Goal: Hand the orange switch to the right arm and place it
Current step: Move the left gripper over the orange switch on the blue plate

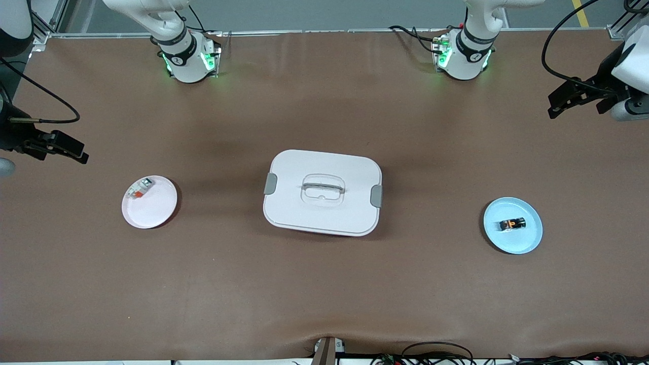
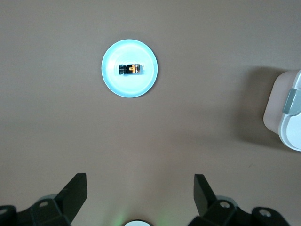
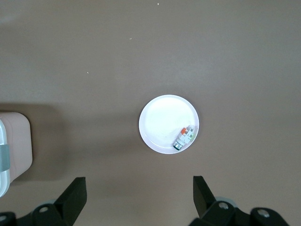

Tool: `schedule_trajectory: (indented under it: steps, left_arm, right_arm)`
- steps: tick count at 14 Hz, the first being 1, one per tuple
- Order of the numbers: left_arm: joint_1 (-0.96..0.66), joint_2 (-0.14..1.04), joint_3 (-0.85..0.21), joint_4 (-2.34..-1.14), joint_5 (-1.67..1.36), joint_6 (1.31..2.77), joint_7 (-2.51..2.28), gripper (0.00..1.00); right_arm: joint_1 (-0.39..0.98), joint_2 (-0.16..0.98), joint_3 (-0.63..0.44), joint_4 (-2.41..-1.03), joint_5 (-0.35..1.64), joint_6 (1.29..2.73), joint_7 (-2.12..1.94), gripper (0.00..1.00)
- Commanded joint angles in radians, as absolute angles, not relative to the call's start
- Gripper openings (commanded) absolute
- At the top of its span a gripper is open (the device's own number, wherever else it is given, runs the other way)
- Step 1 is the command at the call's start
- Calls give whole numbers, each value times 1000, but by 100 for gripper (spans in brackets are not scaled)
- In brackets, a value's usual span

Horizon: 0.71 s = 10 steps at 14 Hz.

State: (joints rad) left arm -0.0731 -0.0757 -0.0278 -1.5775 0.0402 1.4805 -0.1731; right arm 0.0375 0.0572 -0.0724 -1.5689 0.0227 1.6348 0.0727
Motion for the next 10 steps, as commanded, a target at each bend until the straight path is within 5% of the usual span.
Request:
schedule_trajectory:
  steps: [1,10]
  left_arm:
    - [-67,-64,-26,-1557,20,1462,-166,100]
    - [-58,30,-8,-1565,34,1489,-137,100]
  right_arm:
    - [49,49,-77,-1563,6,1624,69,100]
    - [49,49,-75,-1563,6,1624,69,100]
